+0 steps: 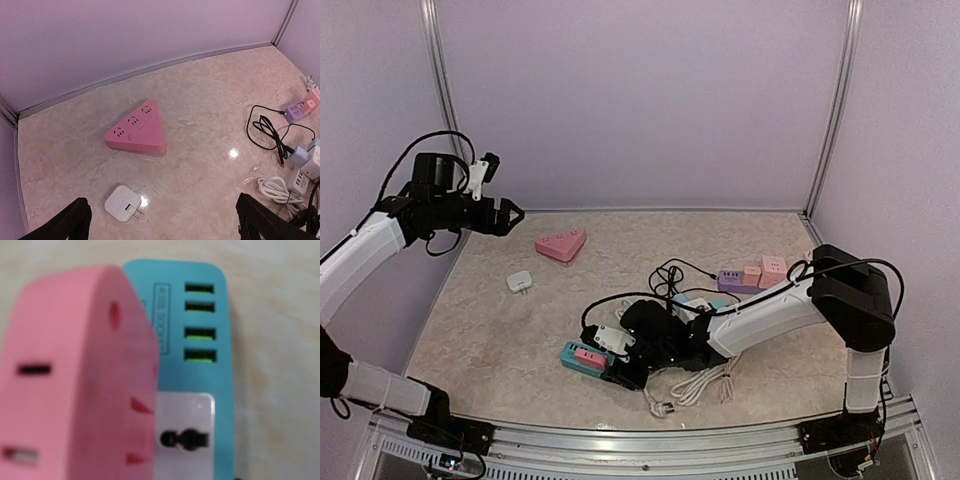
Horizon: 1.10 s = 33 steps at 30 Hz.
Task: Insert the plug
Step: Move the socket to the center of the board.
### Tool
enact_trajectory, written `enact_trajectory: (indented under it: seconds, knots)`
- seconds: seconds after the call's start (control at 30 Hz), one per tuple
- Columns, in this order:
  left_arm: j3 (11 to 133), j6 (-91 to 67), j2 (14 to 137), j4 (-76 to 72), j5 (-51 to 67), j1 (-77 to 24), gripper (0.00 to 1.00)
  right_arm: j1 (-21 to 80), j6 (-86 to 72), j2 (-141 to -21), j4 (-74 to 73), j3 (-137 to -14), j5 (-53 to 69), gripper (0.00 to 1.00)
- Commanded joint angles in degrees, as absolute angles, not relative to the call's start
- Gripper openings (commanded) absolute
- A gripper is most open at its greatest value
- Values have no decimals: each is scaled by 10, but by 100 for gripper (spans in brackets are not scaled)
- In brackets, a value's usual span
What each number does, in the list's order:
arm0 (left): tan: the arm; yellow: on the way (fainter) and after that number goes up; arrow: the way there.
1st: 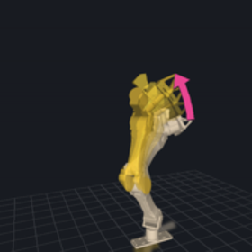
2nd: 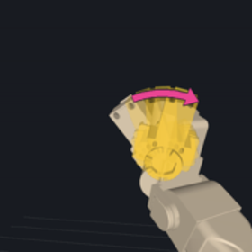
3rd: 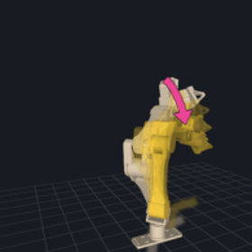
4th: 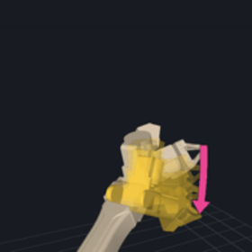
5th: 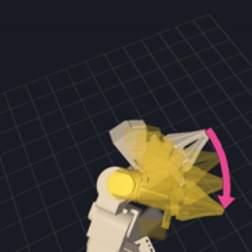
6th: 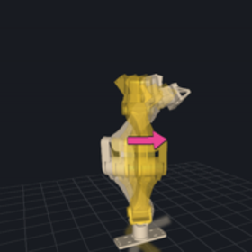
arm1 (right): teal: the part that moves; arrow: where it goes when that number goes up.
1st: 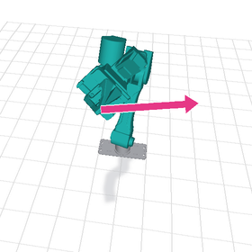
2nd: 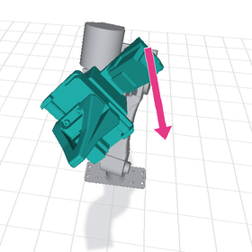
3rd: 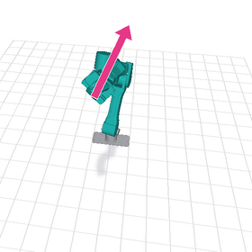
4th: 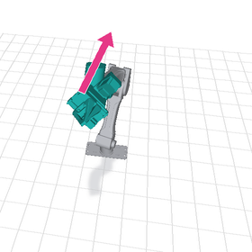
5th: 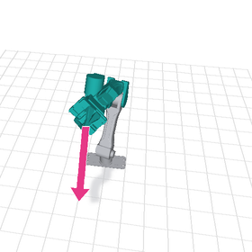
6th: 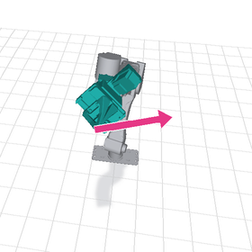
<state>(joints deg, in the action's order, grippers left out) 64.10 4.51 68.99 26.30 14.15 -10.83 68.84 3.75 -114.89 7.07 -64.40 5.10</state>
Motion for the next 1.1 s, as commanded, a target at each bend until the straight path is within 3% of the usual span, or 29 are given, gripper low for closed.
enact_trajectory:
  seconds: [0.0,0.3,0.37,0.47,0.63,0.87,1.07]
  knots:
    - [713,48,770,315,77,-114,99,649,-58,-1158,89,-622,-60,56]
    - [945,82,973,400,42,-142,97,601,-136,-1160,77,-632,-131,60]
    - [1084,74,1031,477,59,-132,96,590,-146,-1163,72,-635,-132,61]
    - [1336,95,1231,635,83,-112,86,582,-148,-1165,66,-638,-135,62]
    - [1378,121,1331,533,132,-107,92,580,-144,-1165,45,-644,-143,64]
    - [1388,52,1432,419,210,-103,91,580,-153,-1174,5,-671,-133,64]
    - [1368,9,1477,391,193,-107,87,580,-176,-1156,-7,-663,-132,64]
